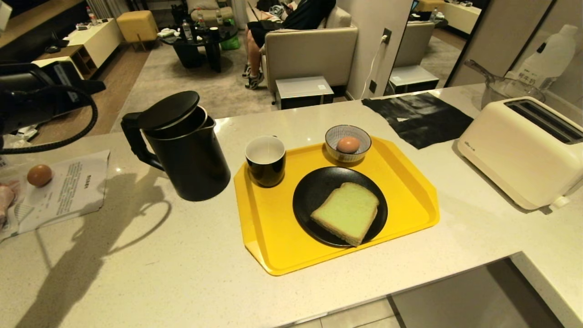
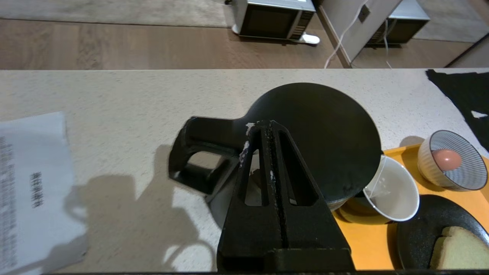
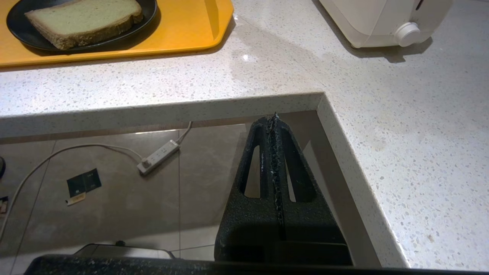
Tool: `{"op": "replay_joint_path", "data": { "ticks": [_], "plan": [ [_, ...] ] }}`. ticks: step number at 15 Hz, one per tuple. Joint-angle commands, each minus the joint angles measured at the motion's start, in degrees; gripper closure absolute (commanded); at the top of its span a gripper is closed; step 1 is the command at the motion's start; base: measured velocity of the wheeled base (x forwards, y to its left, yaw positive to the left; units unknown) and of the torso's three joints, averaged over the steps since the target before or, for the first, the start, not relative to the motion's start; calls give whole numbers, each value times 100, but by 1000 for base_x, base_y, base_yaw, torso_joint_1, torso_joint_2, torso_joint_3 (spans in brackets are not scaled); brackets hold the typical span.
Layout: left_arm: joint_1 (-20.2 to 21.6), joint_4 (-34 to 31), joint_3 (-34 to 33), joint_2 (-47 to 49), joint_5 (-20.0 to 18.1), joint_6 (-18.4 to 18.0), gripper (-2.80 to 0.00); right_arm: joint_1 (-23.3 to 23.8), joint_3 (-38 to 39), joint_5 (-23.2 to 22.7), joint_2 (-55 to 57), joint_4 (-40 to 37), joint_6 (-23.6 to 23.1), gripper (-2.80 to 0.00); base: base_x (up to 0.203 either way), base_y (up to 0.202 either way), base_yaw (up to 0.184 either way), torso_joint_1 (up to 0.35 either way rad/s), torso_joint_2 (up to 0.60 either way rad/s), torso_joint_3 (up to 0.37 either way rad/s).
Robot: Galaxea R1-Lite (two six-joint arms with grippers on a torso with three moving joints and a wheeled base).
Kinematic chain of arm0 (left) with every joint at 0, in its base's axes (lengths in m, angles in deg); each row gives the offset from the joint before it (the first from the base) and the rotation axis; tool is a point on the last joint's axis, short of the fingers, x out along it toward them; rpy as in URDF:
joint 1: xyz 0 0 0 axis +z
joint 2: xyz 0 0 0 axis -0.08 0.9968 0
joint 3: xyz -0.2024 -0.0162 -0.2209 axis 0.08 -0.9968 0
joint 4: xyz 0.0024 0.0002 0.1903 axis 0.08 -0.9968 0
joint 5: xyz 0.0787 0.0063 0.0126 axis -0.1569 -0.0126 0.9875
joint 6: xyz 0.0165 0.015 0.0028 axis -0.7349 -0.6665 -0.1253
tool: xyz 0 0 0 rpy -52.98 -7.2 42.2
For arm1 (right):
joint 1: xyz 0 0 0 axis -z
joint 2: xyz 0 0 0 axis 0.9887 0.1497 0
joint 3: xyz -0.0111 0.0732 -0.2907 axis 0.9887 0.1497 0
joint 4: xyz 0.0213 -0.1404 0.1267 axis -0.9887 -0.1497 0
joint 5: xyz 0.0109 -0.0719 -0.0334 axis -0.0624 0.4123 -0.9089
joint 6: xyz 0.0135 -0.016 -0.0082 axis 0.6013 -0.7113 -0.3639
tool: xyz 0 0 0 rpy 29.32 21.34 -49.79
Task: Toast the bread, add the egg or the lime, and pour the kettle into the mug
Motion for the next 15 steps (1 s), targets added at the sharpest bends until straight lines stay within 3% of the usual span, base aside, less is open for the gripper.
{"op": "replay_joint_path", "data": {
  "ticks": [1,3,15],
  "plan": [
    [-71,228,99,425,-152,12,0,-2,149,-2,8,6,-5,0,0,0,0,0,0,0],
    [-117,384,156,639,-304,-7,0,-2,149,-2,8,6,-5,0,0,0,0,0,0,0],
    [-601,408,310,1475,-395,-18,0,-2,149,-2,8,6,-5,0,0,0,0,0,0,0]
  ]
}}
